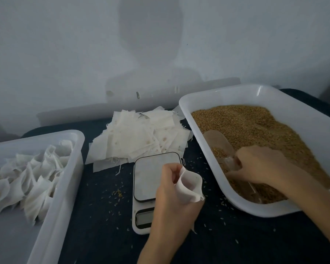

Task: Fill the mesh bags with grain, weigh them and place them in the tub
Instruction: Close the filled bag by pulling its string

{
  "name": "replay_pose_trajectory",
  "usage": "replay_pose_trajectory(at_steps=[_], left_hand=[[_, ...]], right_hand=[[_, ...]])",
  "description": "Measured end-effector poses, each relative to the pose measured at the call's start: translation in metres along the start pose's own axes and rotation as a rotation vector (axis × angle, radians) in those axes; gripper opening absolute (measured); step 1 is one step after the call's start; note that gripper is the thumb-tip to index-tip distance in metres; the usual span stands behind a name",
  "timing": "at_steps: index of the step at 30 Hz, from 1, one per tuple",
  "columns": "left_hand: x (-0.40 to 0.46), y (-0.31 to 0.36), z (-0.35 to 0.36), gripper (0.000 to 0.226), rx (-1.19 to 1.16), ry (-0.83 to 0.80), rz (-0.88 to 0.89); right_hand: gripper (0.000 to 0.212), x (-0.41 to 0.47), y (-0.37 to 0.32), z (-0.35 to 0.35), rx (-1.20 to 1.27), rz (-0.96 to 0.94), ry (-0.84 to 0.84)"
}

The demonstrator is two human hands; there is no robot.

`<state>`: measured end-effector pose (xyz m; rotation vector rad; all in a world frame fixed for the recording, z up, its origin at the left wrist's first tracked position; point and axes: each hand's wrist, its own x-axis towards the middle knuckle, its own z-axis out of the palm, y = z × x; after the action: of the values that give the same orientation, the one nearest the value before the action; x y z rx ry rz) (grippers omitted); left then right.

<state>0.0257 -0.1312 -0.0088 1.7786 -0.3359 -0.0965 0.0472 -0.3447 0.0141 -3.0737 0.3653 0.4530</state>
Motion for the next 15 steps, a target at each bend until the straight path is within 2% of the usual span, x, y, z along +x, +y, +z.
replay_pose_trajectory(at_steps=[5, 8, 11, 15], left_hand=[[-0.002, -0.001, -0.004, 0.044, -0.058, -0.056, -0.043], [0.0, -0.003, -0.008, 0.045, -0.051, -0.053, -0.047], [0.003, -0.004, -0.009, 0.046, -0.044, -0.049, -0.037], [0.004, -0.003, -0.008, 0.038, -0.049, -0.036, 0.001]], right_hand=[[0.027, 0.002, 0.019, -0.026, 0.028, -0.029, -0.028], [0.031, -0.007, 0.052, -0.055, 0.02, -0.057, -0.008], [0.06, -0.018, 0.085, -0.081, 0.097, -0.057, -0.064], [0.085, -0.017, 0.104, -0.08, 0.024, -0.063, -0.305]])
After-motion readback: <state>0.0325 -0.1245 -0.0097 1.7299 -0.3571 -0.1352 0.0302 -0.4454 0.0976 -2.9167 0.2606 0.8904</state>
